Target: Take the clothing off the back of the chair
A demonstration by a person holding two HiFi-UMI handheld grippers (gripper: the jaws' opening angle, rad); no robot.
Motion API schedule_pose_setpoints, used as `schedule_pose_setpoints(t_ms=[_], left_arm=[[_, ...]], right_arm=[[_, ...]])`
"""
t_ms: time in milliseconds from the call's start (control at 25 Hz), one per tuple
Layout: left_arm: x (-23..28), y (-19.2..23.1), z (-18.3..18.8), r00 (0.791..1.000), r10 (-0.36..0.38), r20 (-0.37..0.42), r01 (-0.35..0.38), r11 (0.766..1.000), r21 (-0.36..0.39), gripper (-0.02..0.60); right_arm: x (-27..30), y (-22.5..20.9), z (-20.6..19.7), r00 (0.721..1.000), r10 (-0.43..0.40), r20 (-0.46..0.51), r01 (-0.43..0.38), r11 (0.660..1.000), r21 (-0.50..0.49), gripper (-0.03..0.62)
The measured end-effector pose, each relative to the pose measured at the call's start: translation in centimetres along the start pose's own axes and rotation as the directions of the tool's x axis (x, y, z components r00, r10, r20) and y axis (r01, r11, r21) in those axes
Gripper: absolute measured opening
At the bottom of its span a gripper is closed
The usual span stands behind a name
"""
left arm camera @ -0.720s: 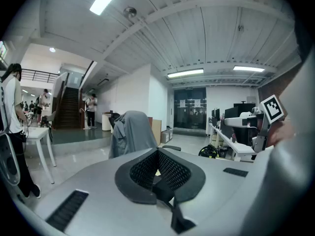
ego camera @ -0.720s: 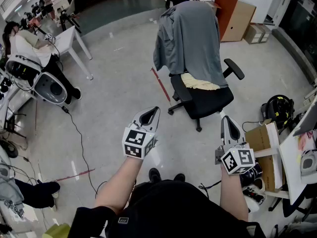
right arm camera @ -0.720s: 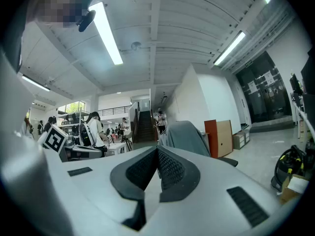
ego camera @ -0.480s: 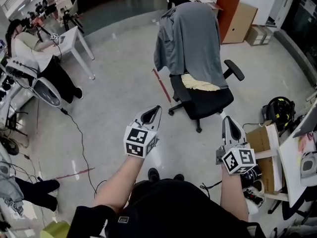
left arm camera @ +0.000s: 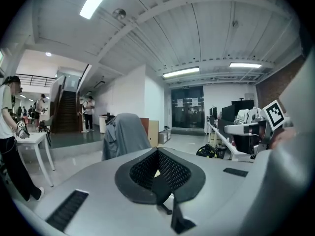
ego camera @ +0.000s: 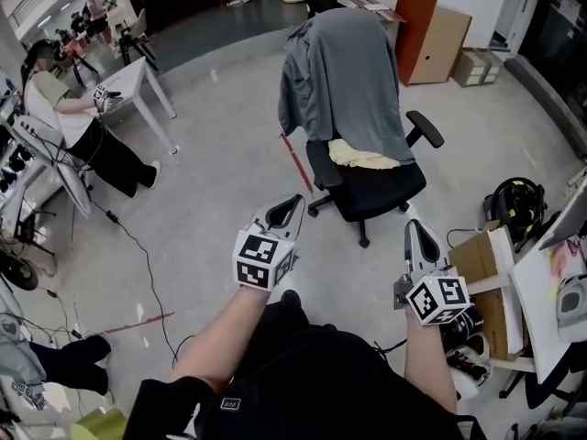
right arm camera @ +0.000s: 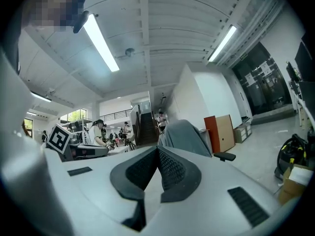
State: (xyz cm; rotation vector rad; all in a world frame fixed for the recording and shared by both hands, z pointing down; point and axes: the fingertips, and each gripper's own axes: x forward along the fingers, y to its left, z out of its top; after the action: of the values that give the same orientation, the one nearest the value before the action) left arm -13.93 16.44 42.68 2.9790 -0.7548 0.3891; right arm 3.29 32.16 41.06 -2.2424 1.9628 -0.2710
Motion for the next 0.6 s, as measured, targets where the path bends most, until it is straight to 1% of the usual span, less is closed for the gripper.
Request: schedule_pose_setpoints(t_ms=[280, 440, 600], left_arm=[[3.5, -0.4, -0.6, 1.0, -0.027, -0.007, 0.027, 0.999, -0.018, 0.003], [6.8, 0.7, -0.5, 0.999, -0.054, -0.005, 0.054, 0.998, -0.039, 0.003], [11.0, 2.5, -0.4, 0.997, -0.083, -0.002, 0.083, 0.995, -0.062, 0.003]], right_arm=[[0.6, -2.5, -1.2, 0.999, -0.031, -0.029, 0.031, 0.999, 0.016, 0.006], [3.0, -3.8, -1.0, 0.998, -0.05, -0.044, 0.05, 0.999, 0.006, 0.006], [6.8, -5.2, -0.9, 0.995, -0.067, -0.068, 0.066, 0.998, -0.012, 0.006]])
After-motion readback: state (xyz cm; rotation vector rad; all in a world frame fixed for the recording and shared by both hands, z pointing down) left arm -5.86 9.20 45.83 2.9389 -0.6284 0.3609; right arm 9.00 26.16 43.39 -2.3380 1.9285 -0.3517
